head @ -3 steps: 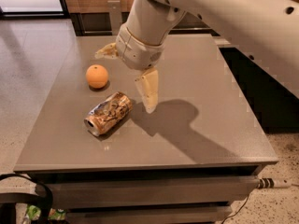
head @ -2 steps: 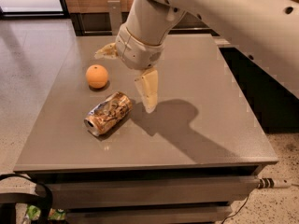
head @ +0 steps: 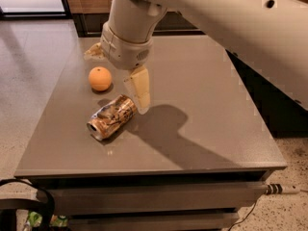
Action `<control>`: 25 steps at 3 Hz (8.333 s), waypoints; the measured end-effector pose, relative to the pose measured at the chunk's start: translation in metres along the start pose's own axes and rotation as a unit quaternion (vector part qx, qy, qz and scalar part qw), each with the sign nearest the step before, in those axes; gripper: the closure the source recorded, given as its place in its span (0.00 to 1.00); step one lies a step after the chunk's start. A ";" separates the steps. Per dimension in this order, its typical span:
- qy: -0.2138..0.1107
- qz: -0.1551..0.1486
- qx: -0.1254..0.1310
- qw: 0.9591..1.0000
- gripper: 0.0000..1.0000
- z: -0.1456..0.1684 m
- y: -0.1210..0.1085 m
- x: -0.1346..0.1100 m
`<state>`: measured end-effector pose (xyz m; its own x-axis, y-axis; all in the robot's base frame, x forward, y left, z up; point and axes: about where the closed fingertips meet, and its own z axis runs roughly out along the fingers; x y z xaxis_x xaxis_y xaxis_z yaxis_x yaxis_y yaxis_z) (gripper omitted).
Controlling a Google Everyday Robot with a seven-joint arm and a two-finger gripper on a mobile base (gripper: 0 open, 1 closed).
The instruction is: Place orange can upright
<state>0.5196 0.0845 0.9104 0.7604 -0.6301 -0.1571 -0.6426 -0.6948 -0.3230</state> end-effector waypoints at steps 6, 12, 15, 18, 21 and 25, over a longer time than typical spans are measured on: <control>-0.024 0.013 -0.110 0.994 0.00 0.074 0.021 -0.036; -0.033 0.036 -0.114 0.992 1.00 0.083 0.032 -0.036; -0.079 0.058 -0.070 0.993 1.00 0.037 0.020 -0.008; -0.203 0.150 0.097 0.963 1.00 -0.023 0.037 0.023; -0.236 0.314 0.275 0.878 1.00 -0.032 0.088 0.040; -0.295 0.380 0.294 0.826 1.00 -0.053 0.087 0.026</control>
Offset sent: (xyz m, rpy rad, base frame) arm -0.0136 0.0473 -0.0307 -0.0615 0.0716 0.0884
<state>0.4788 -0.0107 0.9280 0.1831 -0.4081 -0.8944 -0.9304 0.2219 -0.2917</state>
